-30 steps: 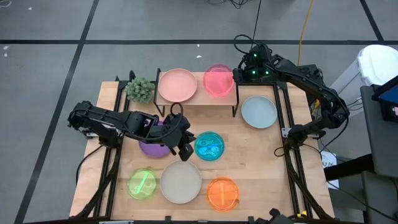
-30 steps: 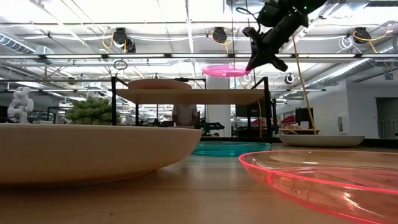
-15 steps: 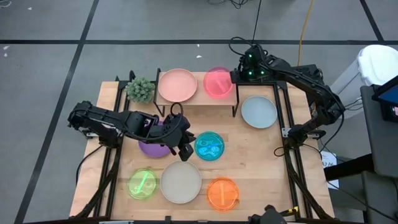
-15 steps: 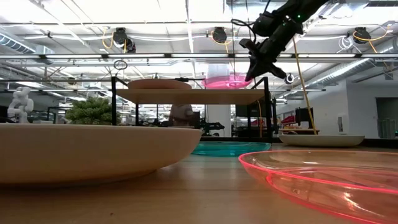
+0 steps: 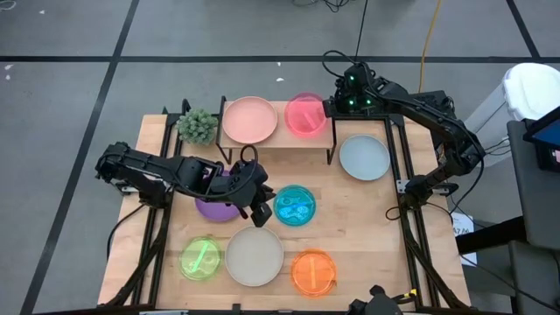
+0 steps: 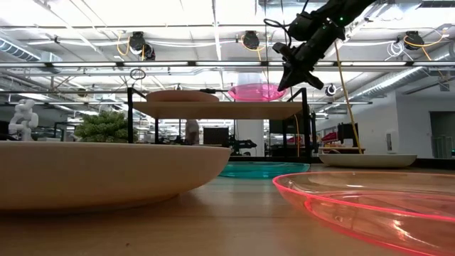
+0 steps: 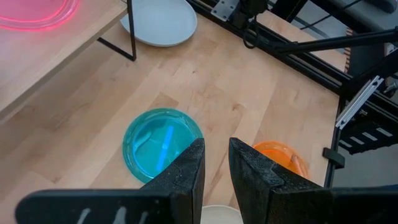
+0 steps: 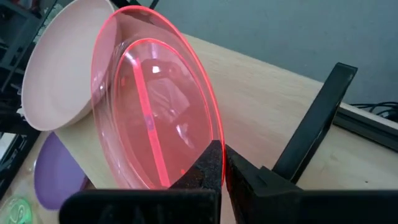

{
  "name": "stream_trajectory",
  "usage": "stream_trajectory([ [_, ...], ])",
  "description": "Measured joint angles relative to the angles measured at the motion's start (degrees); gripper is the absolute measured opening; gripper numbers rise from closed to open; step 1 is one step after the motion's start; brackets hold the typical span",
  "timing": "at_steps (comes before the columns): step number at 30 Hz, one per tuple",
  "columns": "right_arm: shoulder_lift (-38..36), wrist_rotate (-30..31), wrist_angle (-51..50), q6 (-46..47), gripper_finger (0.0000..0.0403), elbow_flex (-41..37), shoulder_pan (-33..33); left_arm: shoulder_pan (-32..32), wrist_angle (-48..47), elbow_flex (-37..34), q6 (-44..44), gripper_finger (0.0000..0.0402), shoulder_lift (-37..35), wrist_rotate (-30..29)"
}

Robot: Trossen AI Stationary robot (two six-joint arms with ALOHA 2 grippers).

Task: Place and stack plates onto a shelf
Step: Put the small pink plate on the shelf

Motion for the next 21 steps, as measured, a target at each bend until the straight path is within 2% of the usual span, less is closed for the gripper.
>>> stream_trajectory([
  [21,0.0,1.5,0.7,2.3,0.0,-2.1,0.4,0.0,0.0,0.0,0.1,0.0076,0.0,0.0],
])
